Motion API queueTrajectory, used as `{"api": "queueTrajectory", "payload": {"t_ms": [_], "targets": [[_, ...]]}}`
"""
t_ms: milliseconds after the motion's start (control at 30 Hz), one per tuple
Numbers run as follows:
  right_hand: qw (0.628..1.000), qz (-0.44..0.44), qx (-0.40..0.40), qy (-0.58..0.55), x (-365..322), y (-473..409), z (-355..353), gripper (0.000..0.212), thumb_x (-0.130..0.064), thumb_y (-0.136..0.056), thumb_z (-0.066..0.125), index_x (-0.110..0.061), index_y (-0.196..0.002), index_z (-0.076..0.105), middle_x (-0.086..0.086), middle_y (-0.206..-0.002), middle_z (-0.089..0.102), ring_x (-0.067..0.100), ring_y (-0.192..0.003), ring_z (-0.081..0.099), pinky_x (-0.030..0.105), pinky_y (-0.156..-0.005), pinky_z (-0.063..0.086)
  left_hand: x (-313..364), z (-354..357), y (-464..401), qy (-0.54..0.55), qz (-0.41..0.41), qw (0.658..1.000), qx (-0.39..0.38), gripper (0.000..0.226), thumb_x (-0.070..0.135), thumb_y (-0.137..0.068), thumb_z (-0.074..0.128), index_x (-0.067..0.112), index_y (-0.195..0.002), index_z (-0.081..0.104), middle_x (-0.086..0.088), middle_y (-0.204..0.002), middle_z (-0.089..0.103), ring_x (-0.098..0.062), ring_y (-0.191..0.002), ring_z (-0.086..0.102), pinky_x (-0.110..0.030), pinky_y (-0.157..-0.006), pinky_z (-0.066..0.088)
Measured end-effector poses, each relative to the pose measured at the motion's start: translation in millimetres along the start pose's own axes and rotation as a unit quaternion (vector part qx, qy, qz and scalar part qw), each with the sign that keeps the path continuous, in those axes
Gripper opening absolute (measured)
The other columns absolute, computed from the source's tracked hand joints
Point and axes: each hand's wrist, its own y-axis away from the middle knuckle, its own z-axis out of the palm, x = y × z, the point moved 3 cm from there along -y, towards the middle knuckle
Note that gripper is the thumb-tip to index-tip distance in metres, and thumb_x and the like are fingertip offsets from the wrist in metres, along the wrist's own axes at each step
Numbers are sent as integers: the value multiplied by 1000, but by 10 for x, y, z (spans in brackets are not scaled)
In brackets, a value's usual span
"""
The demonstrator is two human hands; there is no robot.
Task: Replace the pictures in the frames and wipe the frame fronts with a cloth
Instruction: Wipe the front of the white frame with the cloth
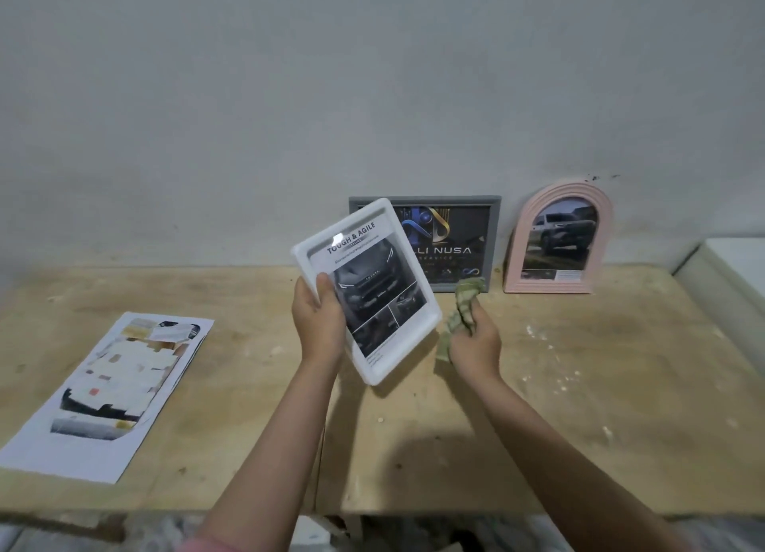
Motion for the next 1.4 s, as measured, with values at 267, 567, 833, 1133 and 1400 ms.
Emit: {"api": "queueTrajectory", "payload": {"t_ms": [267,567,833,1133,1400], "targets": [[959,-145,-185,155,0,558,515,68,9,-81,42,-20,-143,39,2,-159,4,17,-144,15,16,-103,23,108,105,113,12,-1,996,87,15,21,-100,40,12,-93,49,6,-76,54,-9,-69,53,-22,-68,43],[941,-134,-277,142,-37,975,546,62,-8,-72,33,-6,-129,56,15,-146,39,16,-137,36,25,-112,31,2,-105,45,-22,7,995,102,19,24,-99,40,11,-85,44,6,-70,49,-18,-65,49,-33,-66,40],[967,33,-247,-44,-245,461,493,36,18,-80,40,-7,-95,62,8,-80,65,18,-67,61,17,-53,49,64,-624,-176,-41,-4,984,173,19,25,-98,40,11,-87,46,6,-71,49,-16,-66,49,-29,-64,36],[934,82,-347,4,-280,-350,1445,18,-10,-84,67,-12,-101,61,9,-102,67,21,-82,65,31,-73,54,27,-1161,-334,-62,-31,958,277,26,28,-99,40,10,-83,50,2,-72,49,-12,-66,48,-26,-60,38],[819,-239,-449,265,-367,-944,2715,30,1,-84,50,-18,-108,54,1,-98,58,20,-90,58,16,-61,41,-66,-1289,-491,-48,-68,939,335,27,24,-102,37,3,-94,52,2,-70,50,5,-47,56,-5,-44,37]]}}
